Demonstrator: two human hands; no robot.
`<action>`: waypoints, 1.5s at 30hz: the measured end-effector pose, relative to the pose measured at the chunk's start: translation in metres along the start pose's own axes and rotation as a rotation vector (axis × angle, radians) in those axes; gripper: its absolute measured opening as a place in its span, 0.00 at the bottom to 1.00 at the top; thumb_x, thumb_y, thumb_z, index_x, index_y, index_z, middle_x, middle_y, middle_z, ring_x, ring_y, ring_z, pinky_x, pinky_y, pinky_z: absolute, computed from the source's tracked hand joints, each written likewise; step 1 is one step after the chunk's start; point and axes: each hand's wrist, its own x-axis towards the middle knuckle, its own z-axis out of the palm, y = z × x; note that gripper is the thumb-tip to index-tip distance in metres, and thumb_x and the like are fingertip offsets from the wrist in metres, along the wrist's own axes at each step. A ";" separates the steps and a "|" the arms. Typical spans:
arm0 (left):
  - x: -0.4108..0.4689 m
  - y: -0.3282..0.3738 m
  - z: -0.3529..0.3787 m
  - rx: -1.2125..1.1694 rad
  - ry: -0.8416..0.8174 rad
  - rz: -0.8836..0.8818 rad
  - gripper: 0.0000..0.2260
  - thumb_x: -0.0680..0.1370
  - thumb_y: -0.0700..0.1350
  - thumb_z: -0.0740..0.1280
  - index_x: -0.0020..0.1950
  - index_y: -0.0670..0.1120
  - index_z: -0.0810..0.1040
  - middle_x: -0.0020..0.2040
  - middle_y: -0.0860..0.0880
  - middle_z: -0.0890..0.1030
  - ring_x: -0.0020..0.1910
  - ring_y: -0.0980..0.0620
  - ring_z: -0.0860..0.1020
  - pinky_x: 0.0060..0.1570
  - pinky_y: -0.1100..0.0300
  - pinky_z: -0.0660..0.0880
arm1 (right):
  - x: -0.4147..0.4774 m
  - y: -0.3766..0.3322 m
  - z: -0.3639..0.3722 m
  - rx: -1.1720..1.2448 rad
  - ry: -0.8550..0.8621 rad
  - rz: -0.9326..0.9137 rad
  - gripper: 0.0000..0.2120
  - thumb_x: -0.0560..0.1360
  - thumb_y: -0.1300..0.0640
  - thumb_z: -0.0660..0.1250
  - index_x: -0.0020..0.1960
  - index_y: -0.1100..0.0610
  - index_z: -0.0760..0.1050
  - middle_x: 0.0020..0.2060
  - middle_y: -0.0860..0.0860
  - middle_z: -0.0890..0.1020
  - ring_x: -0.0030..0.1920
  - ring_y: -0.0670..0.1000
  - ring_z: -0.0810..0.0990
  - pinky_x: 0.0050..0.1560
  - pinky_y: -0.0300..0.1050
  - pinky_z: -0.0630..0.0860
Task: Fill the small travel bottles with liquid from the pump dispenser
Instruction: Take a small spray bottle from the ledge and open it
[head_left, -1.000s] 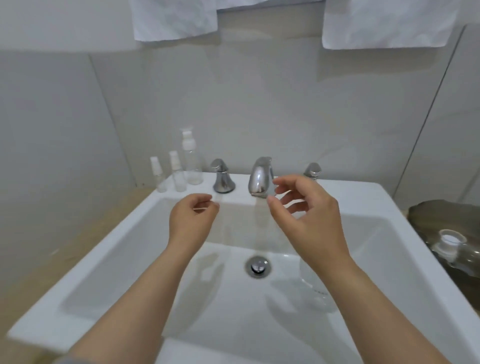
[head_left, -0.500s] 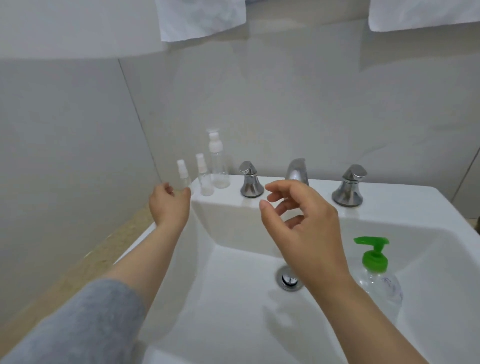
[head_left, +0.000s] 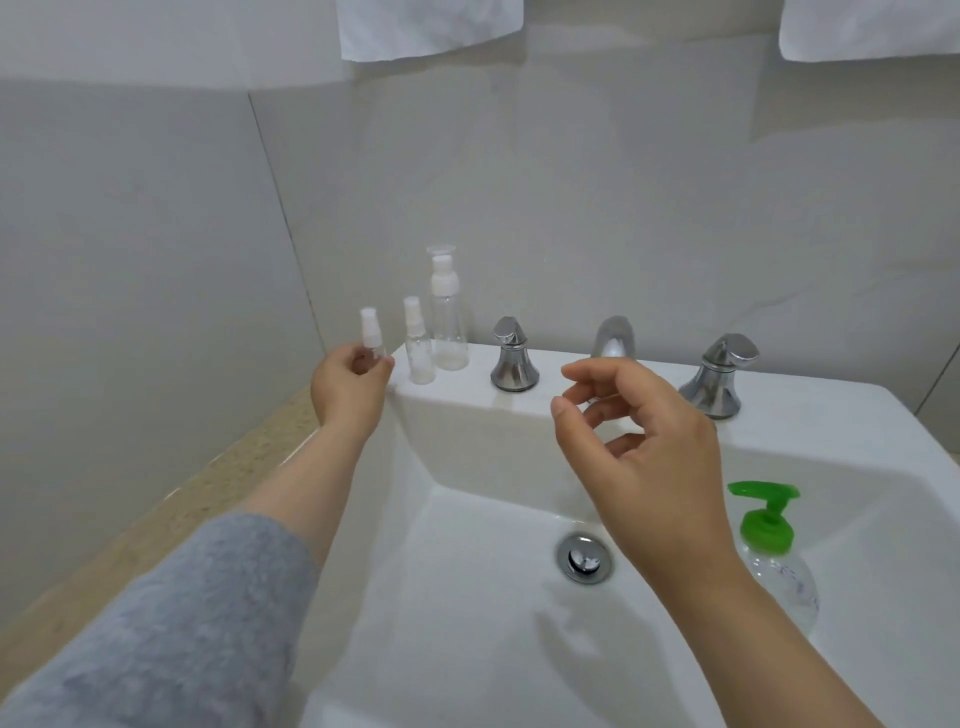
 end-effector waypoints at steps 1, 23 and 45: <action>-0.009 0.001 -0.004 -0.040 0.012 0.012 0.06 0.73 0.44 0.70 0.49 0.44 0.80 0.44 0.50 0.80 0.47 0.48 0.80 0.44 0.61 0.70 | 0.000 -0.001 -0.001 0.006 0.009 0.011 0.07 0.71 0.54 0.68 0.49 0.48 0.79 0.41 0.43 0.80 0.42 0.46 0.79 0.33 0.37 0.74; -0.215 0.104 0.035 0.059 -0.723 0.712 0.10 0.72 0.48 0.72 0.52 0.50 0.80 0.42 0.54 0.76 0.44 0.54 0.75 0.48 0.52 0.75 | -0.018 0.005 -0.122 -0.145 0.167 0.393 0.08 0.74 0.44 0.67 0.42 0.48 0.77 0.36 0.44 0.81 0.34 0.47 0.79 0.32 0.40 0.73; -0.212 0.090 0.040 -0.149 -0.759 0.449 0.09 0.65 0.45 0.78 0.41 0.51 0.80 0.39 0.55 0.81 0.39 0.57 0.77 0.47 0.54 0.77 | -0.024 0.023 -0.122 -0.030 -0.124 0.448 0.15 0.69 0.67 0.74 0.50 0.52 0.79 0.46 0.47 0.83 0.46 0.50 0.81 0.40 0.45 0.81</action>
